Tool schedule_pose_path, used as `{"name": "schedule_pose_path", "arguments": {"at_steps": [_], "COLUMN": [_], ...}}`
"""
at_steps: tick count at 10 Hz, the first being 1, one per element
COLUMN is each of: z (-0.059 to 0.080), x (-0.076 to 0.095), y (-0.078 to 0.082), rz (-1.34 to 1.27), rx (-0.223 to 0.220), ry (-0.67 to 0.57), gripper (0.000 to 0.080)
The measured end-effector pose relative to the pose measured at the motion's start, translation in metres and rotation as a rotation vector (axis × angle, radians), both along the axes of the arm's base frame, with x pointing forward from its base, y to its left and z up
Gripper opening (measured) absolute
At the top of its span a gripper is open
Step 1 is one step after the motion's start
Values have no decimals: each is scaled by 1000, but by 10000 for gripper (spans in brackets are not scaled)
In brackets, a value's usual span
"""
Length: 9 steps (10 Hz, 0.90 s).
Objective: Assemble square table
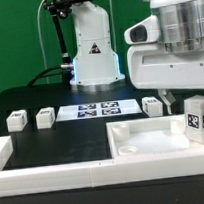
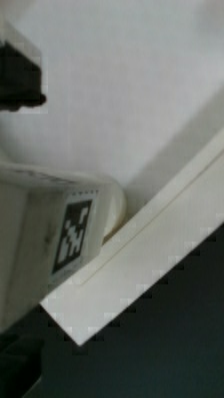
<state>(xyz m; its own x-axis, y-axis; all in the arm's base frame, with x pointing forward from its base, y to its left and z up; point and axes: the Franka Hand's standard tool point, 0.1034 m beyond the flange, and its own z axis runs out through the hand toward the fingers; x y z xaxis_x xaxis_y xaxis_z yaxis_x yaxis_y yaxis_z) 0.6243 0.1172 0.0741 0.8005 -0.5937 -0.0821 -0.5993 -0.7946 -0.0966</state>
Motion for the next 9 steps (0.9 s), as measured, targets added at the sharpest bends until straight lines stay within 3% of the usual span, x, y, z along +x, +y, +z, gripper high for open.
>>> {"name": "schedule_pose_path", "arguments": {"at_steps": [6,9], "z": [-1,0], "x": [0,1], "y": [0,-1], "rz": [471,833], "rx": [-5,-53], "ry": [-58,-88], "gripper": [648,648]}}
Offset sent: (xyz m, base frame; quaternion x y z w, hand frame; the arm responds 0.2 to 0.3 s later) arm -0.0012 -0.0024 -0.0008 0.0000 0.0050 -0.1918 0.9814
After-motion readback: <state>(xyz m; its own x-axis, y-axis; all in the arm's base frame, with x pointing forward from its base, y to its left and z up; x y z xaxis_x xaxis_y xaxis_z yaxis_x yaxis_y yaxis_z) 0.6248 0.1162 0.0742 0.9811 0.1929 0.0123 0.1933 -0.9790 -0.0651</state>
